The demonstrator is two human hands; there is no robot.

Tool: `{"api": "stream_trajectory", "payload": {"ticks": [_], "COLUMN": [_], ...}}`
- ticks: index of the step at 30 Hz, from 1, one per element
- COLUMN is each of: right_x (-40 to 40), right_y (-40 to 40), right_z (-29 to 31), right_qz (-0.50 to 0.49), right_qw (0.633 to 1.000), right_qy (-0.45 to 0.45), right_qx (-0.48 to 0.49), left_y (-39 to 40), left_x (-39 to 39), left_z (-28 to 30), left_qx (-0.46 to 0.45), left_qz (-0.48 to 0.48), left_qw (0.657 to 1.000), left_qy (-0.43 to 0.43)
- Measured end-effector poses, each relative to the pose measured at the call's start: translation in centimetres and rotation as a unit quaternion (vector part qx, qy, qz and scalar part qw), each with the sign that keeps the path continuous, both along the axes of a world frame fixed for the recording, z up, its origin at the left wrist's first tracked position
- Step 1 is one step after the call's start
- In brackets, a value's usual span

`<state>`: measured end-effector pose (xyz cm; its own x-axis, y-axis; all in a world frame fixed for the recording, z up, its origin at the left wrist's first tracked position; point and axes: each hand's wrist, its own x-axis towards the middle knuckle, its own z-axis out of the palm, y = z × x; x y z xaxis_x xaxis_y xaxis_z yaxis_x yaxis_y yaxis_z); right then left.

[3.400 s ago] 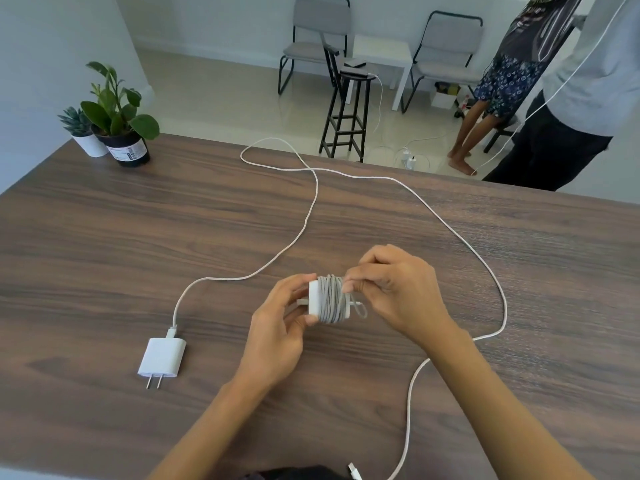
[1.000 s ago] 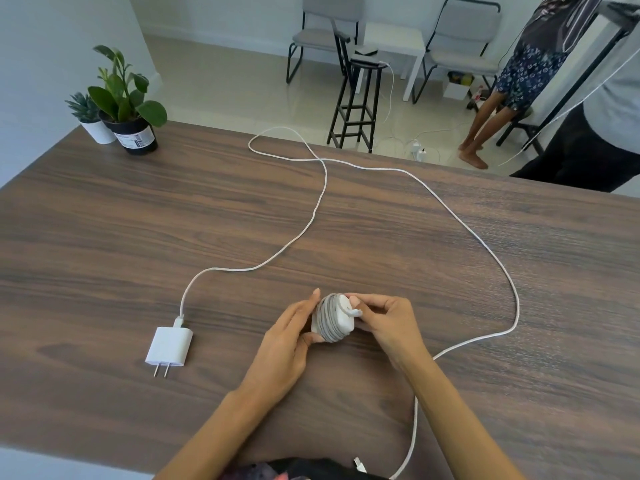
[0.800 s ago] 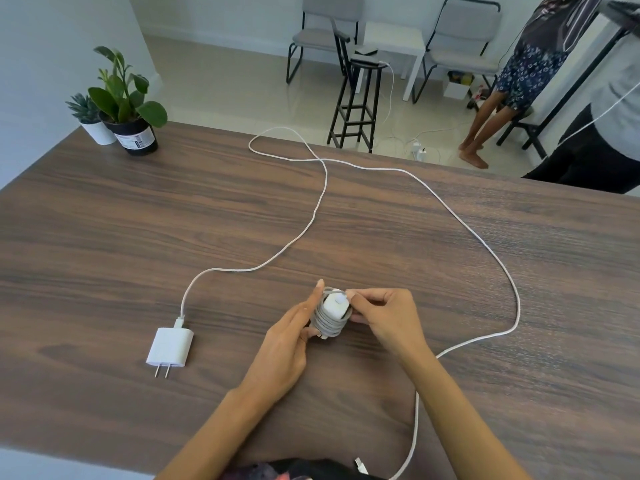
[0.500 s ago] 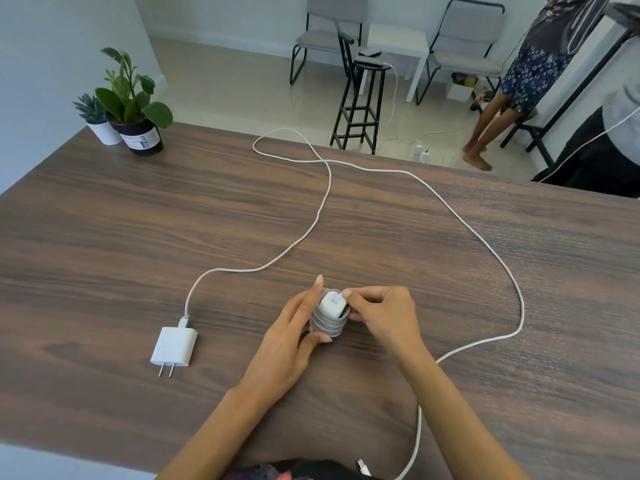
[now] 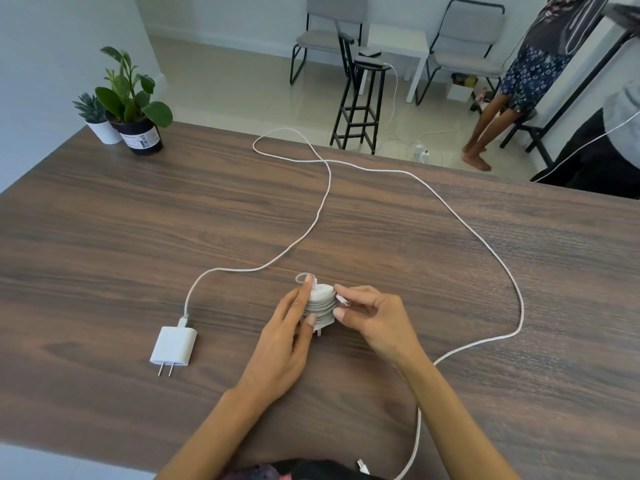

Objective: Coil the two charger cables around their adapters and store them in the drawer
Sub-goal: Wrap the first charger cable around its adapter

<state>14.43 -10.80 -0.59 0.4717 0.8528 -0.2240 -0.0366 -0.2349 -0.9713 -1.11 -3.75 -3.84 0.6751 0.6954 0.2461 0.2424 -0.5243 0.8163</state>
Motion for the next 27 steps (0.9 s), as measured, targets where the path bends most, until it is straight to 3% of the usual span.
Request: {"api": "stream_trajectory", "payload": {"ticks": [7,12,21,23,27], "right_x": [-0.7,-1.0,-1.5,-1.6,-1.1], "right_y": [0.6,1.1,1.0,0.9,0.9], "right_z": [-0.9,-1.0,-1.4,-1.5,-1.4], "right_qz": [-0.041,-0.052,-0.076,-0.085,-0.104], "right_qw": [0.994,0.99,0.958,0.965,0.991], "right_qy": [-0.094,-0.128,-0.265,-0.232,-0.068], "right_qx": [0.027,0.041,0.08,0.086,0.048], "left_y": [0.7,1.2,1.1,1.1,1.1], "left_x": [-0.4,-0.8,-0.5,-0.5,-0.7], "left_z": [-0.5,-0.9,-0.7,-0.8,-1.0], "left_qx": [-0.047,-0.017,-0.012,-0.019,-0.051], "left_qz": [-0.001,0.056,0.05,0.055,0.068], "left_qw": [0.999,0.996,0.998,0.998,0.996], "left_qy": [-0.008,0.061,-0.029,-0.035,-0.042]}}
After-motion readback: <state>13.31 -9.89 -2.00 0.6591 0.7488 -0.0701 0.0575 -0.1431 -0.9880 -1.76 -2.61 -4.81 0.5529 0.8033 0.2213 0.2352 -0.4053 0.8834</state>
